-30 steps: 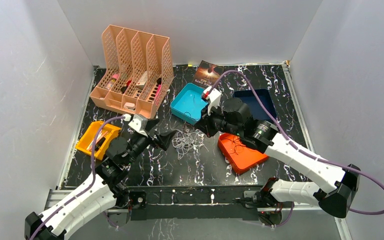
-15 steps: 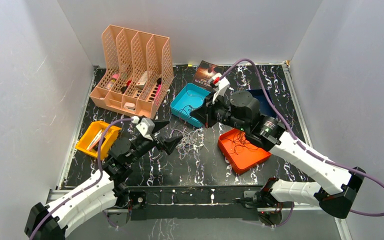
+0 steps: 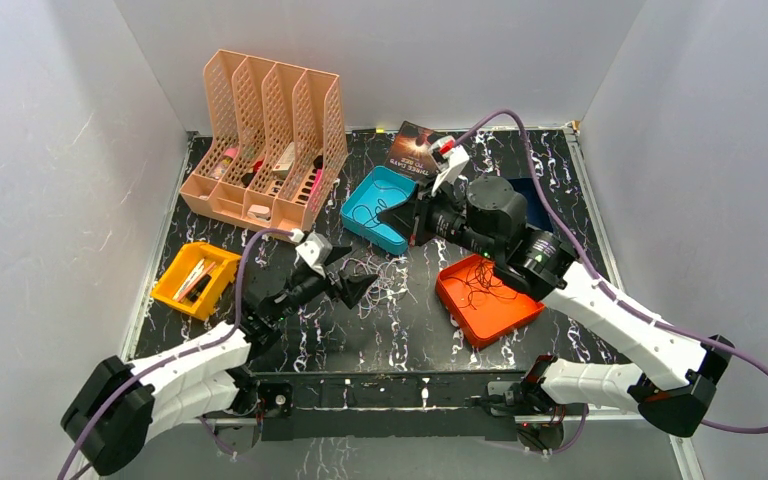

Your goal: Untangle the cables

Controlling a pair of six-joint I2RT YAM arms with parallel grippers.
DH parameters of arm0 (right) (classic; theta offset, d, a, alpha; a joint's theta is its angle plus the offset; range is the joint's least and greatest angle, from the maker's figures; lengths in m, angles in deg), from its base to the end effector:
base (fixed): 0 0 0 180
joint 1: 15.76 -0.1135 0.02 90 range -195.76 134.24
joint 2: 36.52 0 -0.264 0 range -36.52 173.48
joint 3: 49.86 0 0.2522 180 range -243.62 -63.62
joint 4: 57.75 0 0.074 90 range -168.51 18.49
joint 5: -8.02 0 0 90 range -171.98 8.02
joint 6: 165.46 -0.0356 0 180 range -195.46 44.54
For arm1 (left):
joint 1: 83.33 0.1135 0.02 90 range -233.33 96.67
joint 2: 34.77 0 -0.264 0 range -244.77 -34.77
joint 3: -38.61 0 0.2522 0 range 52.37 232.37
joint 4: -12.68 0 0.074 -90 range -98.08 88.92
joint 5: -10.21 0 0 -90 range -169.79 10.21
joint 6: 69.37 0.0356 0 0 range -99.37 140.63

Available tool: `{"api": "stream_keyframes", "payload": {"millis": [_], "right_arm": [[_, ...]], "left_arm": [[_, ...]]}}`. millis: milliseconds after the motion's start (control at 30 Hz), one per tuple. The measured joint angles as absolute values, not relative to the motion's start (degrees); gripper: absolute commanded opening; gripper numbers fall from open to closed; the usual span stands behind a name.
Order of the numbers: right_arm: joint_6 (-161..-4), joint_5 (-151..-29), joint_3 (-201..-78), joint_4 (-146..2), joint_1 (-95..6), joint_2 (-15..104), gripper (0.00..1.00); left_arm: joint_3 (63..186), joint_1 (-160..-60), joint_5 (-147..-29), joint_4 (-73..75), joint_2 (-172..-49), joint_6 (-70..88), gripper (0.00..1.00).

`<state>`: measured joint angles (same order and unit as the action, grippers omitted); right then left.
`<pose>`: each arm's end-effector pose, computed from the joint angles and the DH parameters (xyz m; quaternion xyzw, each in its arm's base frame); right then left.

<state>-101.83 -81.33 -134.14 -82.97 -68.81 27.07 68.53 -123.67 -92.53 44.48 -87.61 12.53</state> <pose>0.1493 0.1978 0.4304 -0.1657 0.7156 0.4304 0.5247 0.1475 -0.1356 0.2425 0.2604 0.5974 -0.3755 0.6590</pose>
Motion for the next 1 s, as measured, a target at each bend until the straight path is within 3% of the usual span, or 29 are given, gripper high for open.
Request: {"api": "stream_keyframes", "payload": {"millis": [467, 733, 1000], "right_arm": [[-104.1, -82.1, -136.3, -80.4, -68.8, 28.0, 0.00], [-102.5, -76.8, -136.7, -83.2, -68.8, 26.6, 0.00], [-100.8, -59.3, -137.4, -95.6, -68.8, 22.7, 0.00]], "left_arm": [[68.1, -124.0, -83.4, 56.3, -106.1, 8.7, 0.62], [68.1, -124.0, -80.9, 57.6, -108.0, 6.7, 0.64], [66.1, -124.0, -76.7, 51.1, -93.9, 5.4, 0.70]]}}
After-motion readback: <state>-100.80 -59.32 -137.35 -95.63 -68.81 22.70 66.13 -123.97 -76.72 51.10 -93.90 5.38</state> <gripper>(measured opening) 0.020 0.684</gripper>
